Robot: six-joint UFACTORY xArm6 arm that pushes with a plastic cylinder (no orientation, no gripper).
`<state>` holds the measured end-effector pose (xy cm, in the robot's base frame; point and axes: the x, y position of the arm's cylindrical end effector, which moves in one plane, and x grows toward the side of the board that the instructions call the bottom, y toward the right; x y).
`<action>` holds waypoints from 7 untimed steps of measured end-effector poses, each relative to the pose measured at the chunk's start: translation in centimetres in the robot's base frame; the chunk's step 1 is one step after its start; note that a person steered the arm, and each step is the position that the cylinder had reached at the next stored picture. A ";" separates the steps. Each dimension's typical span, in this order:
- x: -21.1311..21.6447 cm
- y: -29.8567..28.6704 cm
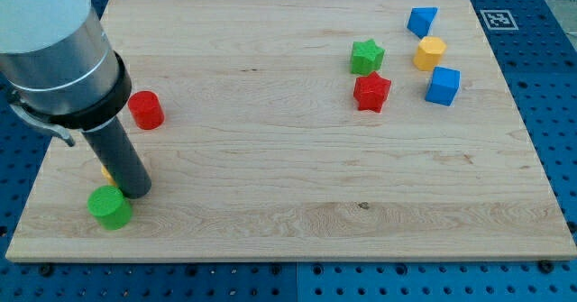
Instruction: Push the blue cube in between the green and red star
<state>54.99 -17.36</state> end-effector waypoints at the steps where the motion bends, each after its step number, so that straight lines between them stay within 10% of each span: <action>1: 0.0 5.6; 7: -8.7 41.3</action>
<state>46.31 23.97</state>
